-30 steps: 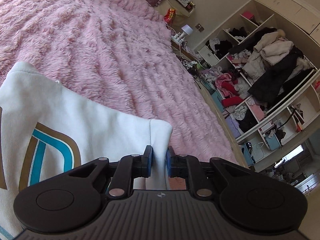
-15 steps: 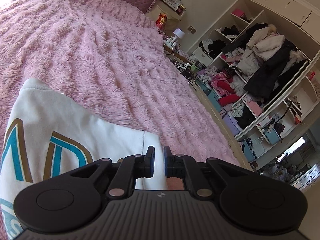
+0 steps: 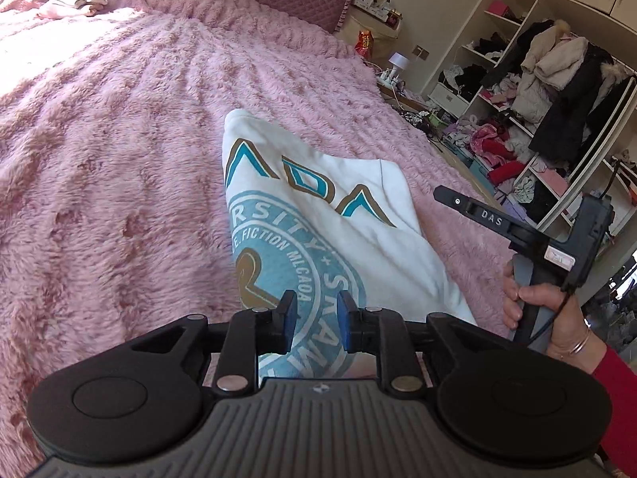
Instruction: Fold small clothes
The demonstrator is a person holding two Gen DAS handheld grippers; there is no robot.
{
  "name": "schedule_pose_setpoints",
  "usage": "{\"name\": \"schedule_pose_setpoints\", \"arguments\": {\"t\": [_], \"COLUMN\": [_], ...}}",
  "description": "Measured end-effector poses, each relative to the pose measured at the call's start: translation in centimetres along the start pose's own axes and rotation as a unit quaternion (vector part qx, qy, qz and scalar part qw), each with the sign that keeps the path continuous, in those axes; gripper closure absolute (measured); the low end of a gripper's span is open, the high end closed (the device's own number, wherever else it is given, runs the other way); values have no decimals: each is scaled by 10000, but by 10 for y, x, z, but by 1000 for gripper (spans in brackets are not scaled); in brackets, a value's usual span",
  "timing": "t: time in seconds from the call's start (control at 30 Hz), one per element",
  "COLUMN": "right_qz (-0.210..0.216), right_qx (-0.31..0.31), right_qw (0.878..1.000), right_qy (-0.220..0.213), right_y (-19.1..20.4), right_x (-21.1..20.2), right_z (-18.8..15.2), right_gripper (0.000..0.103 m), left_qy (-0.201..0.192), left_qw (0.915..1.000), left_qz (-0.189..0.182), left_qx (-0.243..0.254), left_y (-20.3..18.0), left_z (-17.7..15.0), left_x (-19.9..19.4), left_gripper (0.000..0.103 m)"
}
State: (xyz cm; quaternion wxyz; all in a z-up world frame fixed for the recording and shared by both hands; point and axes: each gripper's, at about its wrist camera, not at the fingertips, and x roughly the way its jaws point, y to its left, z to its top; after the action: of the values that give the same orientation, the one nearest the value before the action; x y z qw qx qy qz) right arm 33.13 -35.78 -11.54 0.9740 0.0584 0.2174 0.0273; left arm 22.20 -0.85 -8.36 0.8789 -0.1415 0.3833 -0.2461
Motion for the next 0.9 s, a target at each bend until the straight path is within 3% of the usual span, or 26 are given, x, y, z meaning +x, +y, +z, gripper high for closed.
{"name": "schedule_pose_setpoints", "arguments": {"t": [0.1,0.17,0.3,0.33,0.37,0.4,0.47,0.6,0.73,0.8,0.87,0.9], "right_qz": [43,-32,-23,-12,13,-39,-89,-212,-356,-205,-120,-74], "right_qx": [-78,-31,117,131,100,26,-61,-161,74,290,708,924], "right_qw": [9997,9990,9974,9968,9961,9959,9963,9976,9932,9942,9937,9927], "right_qy": [241,452,716,792,874,906,853,632,1104,1011,862,772], "right_y": [5,6,5,5,5,6,8,6,-10,-18,-31,-38], "right_x": [32,51,77,83,86,88,88,82,105,104,91,79], "right_z": [14,19,19,17,15,13,13,21,5,-3,-1,1], "right_gripper": [59,49,50,53,84,93,95,96,95,90,74,73], "left_qy": [24,62,59,86,111,126,172,178,217,263,259,218], "left_qw": [9999,9996,9986,9987,9988,9989,9987,9984,9978,9977,9974,9973], "left_qz": [-38,-146,-246,-256,-247,-247,-282,-329,-359,-326,-339,-382], "left_qx": [-133,-250,-459,-428,-399,-390,-396,-428,-513,-530,-573,-589], "left_y": [6,11,20,20,20,20,21,21,24,26,28,29], "left_z": [-12,-14,-20,-20,-21,-22,-22,-24,-25,-25,-26,-25], "left_x": [2,6,10,12,13,14,15,19,26,29,27,22], "left_gripper": [78,78,77,76,76,76,73,71,69,69,69,69]}}
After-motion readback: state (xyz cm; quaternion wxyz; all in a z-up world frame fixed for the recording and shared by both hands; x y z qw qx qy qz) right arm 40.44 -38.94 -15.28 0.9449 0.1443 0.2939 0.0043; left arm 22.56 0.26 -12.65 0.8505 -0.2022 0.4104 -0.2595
